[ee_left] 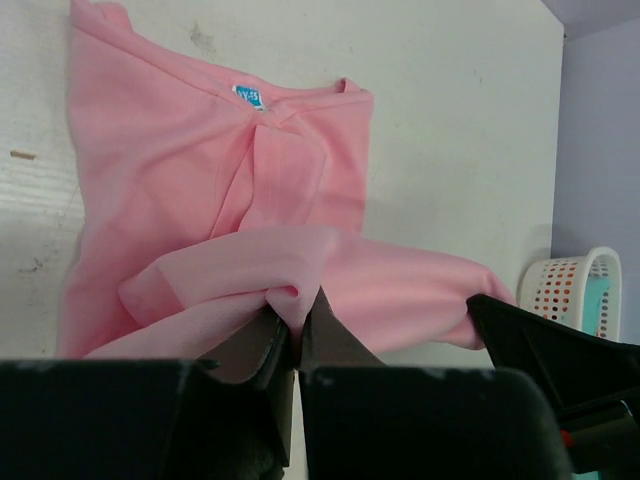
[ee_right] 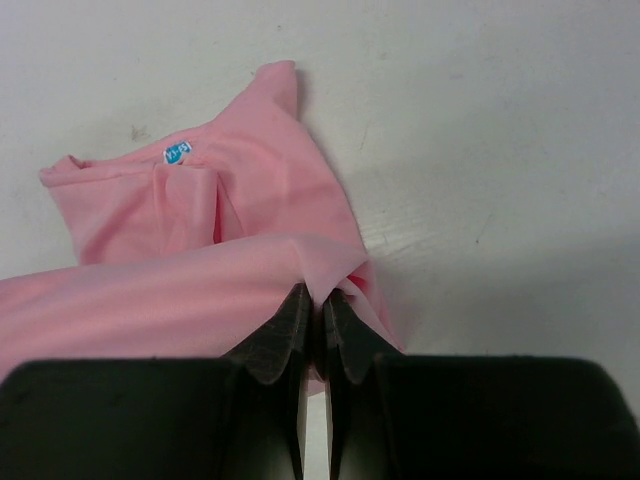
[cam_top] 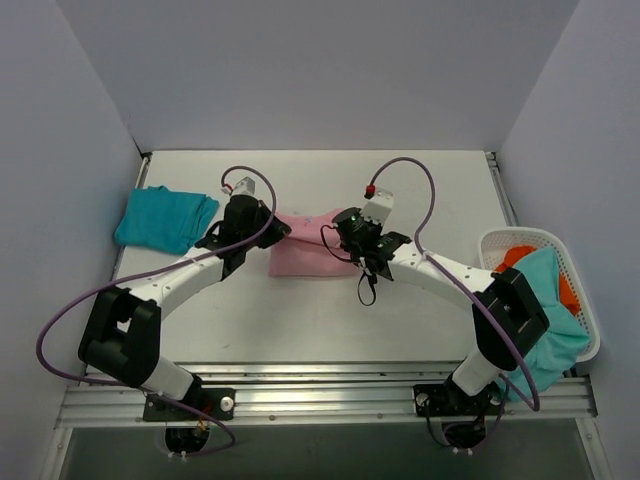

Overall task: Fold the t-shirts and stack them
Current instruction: Fold the long partially folded tshirt into a neat square, then put the neatly folded tshirt into the corner of the board with the left arm

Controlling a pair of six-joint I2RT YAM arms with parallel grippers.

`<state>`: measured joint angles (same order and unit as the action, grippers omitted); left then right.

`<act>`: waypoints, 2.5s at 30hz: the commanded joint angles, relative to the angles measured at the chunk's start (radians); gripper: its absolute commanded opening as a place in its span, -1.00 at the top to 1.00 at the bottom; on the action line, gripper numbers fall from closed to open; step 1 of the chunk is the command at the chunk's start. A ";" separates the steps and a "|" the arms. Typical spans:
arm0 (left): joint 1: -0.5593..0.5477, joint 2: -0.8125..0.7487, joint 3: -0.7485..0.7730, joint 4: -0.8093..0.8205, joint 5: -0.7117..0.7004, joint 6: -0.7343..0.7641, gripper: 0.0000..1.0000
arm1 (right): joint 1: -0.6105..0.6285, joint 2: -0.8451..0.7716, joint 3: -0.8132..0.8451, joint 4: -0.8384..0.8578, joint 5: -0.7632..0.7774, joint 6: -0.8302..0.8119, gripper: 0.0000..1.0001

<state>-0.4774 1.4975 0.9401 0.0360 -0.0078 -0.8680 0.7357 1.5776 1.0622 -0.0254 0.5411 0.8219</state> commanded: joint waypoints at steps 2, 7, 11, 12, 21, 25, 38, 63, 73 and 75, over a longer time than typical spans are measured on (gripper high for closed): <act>0.042 0.016 0.083 0.051 0.008 0.029 0.95 | -0.031 0.045 0.082 0.008 -0.009 -0.069 1.00; 0.092 0.055 0.103 0.062 0.058 0.027 0.95 | -0.055 0.114 0.165 0.010 -0.039 -0.095 1.00; 0.132 0.102 0.131 0.079 0.092 0.027 0.95 | -0.068 0.171 0.222 0.010 -0.056 -0.118 1.00; 0.140 0.124 0.143 0.090 0.106 0.027 0.95 | -0.074 0.183 0.234 0.007 -0.056 -0.121 1.00; 0.253 0.429 0.444 0.131 0.242 0.038 0.87 | -0.208 0.465 0.536 0.009 -0.130 -0.161 1.00; 0.327 0.894 0.982 -0.017 0.460 0.027 -0.88 | -0.353 0.847 1.108 -0.246 -0.187 -0.162 -0.99; 0.444 0.644 0.867 0.211 0.531 -0.126 -0.88 | -0.377 0.465 0.748 0.062 -0.244 -0.204 -1.00; -0.020 0.425 0.108 0.443 -0.328 -0.620 -0.88 | -0.271 -0.413 -0.108 0.131 -0.135 -0.141 -1.00; -0.010 0.461 0.158 0.283 -0.500 -0.704 -0.88 | -0.266 -0.495 -0.145 0.110 -0.187 -0.122 -1.00; -0.006 0.495 0.196 0.260 -0.509 -0.704 -0.88 | -0.266 -0.493 -0.146 0.111 -0.200 -0.119 -1.00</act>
<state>-0.4923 1.9591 1.0679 0.3534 -0.4461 -1.5391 0.4599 1.0973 0.9192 0.0875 0.3561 0.6914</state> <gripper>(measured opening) 0.938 0.998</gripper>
